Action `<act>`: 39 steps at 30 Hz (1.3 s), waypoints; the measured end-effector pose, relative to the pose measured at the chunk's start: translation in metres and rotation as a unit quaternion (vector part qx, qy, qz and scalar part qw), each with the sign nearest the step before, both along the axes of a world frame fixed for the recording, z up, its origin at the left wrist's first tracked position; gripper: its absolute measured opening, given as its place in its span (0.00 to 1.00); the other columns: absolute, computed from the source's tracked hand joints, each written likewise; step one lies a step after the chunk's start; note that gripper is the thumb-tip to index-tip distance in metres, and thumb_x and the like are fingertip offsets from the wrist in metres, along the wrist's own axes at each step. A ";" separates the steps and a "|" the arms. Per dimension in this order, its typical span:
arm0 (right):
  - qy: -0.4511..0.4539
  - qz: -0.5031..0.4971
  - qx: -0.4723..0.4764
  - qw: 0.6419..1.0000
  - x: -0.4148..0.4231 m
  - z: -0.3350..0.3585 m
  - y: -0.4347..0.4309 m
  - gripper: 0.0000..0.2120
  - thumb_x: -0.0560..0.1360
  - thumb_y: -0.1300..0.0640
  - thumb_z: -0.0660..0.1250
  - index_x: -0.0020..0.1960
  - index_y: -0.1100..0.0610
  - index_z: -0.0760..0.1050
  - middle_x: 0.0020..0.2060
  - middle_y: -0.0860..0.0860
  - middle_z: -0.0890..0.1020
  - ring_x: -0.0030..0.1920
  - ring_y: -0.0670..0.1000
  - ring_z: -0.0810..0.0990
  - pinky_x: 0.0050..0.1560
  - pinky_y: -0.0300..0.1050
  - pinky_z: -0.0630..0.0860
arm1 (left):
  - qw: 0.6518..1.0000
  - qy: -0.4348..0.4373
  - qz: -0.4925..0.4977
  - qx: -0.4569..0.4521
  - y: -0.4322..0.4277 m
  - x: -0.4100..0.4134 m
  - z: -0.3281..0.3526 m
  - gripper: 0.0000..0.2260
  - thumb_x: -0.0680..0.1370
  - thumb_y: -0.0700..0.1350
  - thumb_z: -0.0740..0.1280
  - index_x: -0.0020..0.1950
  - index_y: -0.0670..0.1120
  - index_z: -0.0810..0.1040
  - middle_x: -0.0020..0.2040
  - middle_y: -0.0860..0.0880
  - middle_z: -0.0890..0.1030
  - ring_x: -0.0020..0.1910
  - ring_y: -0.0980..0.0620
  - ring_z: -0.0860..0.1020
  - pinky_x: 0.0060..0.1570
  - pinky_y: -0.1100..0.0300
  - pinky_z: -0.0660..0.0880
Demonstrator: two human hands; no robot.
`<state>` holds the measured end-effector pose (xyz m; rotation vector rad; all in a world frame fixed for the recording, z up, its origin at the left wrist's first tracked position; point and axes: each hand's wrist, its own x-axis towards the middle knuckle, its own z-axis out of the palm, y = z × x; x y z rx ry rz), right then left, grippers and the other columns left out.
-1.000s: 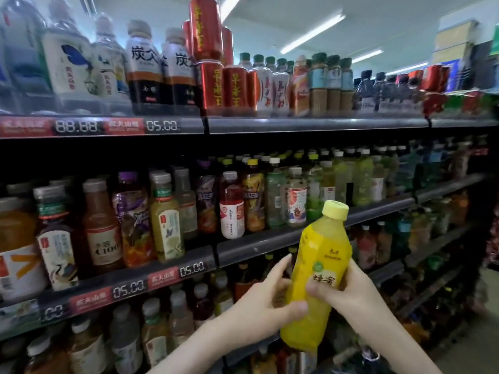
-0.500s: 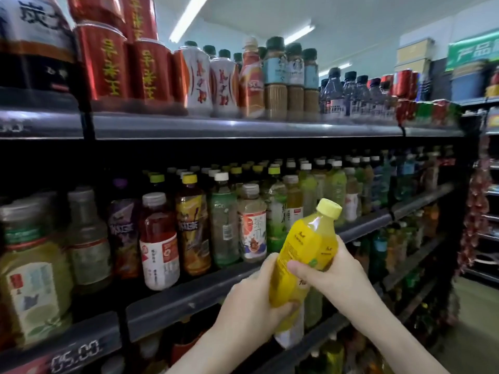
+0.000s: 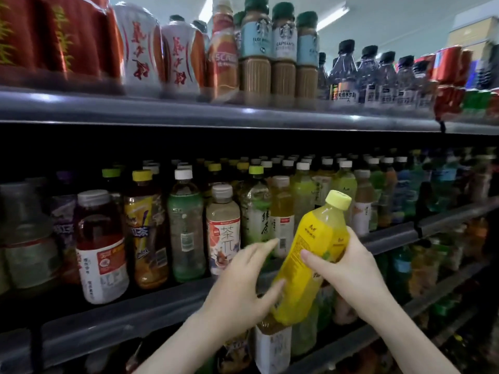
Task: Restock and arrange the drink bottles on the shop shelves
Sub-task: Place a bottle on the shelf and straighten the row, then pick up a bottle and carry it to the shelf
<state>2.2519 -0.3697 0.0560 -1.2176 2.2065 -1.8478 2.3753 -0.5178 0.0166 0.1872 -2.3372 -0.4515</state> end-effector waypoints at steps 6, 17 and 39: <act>0.025 0.180 0.114 0.977 -0.041 -0.025 0.018 0.21 0.64 0.43 0.75 0.53 0.41 0.71 0.45 0.34 0.82 0.45 0.34 0.80 0.44 0.31 0.75 | 0.976 -0.082 0.037 0.198 0.057 -0.038 -0.045 0.34 0.72 0.56 0.71 0.71 0.61 0.54 0.64 0.62 0.72 0.61 0.63 0.72 0.58 0.66 0.71; 0.101 0.316 0.286 0.899 -0.054 -0.106 0.027 0.11 0.71 0.46 0.71 0.42 0.49 0.71 0.34 0.46 0.78 0.31 0.43 0.73 0.33 0.38 0.69 | 0.888 -0.258 0.105 0.366 0.104 -0.003 -0.180 0.29 0.70 0.53 0.71 0.66 0.58 0.60 0.61 0.54 0.75 0.60 0.56 0.74 0.55 0.58 0.74; -0.020 0.304 0.638 0.707 0.118 -0.921 0.047 0.14 0.79 0.48 0.57 0.55 0.58 0.69 0.47 0.62 0.82 0.49 0.62 0.81 0.45 0.52 0.76 | 0.655 -0.423 0.336 0.529 0.183 0.196 -0.822 0.19 0.79 0.43 0.61 0.71 0.48 0.67 0.67 0.46 0.70 0.59 0.43 0.75 0.54 0.56 0.70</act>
